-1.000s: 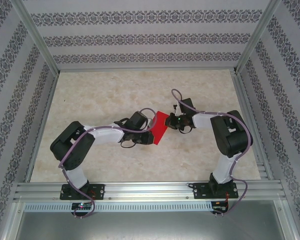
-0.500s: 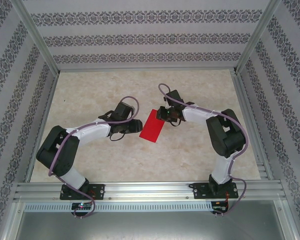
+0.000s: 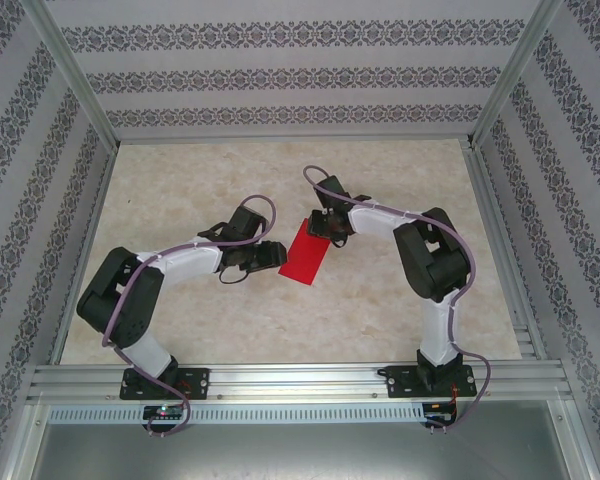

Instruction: Fold a paper plane with a square sheet of paper (pick it up from the middle)

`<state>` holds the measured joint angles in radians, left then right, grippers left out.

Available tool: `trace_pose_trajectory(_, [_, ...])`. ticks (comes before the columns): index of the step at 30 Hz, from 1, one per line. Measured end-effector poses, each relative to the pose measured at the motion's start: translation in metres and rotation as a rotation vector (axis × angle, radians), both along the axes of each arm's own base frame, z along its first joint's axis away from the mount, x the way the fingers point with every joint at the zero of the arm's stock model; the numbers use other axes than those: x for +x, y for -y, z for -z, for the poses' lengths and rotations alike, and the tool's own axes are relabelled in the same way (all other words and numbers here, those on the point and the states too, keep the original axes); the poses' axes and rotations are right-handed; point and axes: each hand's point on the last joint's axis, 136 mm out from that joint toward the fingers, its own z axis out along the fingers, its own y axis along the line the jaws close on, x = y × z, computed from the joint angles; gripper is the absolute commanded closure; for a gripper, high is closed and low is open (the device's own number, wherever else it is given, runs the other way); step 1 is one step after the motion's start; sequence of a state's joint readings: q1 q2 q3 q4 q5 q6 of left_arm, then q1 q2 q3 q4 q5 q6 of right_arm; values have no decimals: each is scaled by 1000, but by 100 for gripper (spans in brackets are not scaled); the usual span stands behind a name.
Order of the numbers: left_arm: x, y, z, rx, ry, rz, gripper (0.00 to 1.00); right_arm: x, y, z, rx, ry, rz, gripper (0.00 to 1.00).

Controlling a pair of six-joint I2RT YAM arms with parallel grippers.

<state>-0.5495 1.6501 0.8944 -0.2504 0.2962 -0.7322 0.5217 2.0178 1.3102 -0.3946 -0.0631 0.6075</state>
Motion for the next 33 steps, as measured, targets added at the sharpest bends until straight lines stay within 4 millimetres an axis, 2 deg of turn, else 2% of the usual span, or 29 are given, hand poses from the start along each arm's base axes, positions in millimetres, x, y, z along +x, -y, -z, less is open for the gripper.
trace_pose_trajectory(13, [-21, -1, 13, 4, -125, 24, 41, -12, -26, 0, 84, 30, -153, 64])
trace_pose_trajectory(22, [-29, 6, 14, -32, -163, 51, 38, -11, -23, 1, 179, 25, -144, 66])
trace_pose_trajectory(25, [-31, 6, 20, -26, -181, 54, 39, -10, -22, 1, 192, 21, -135, 67])
trace_pose_trajectory(33, [-34, 13, 20, -37, -192, 76, 40, -10, -21, 1, 210, 20, -127, 68])
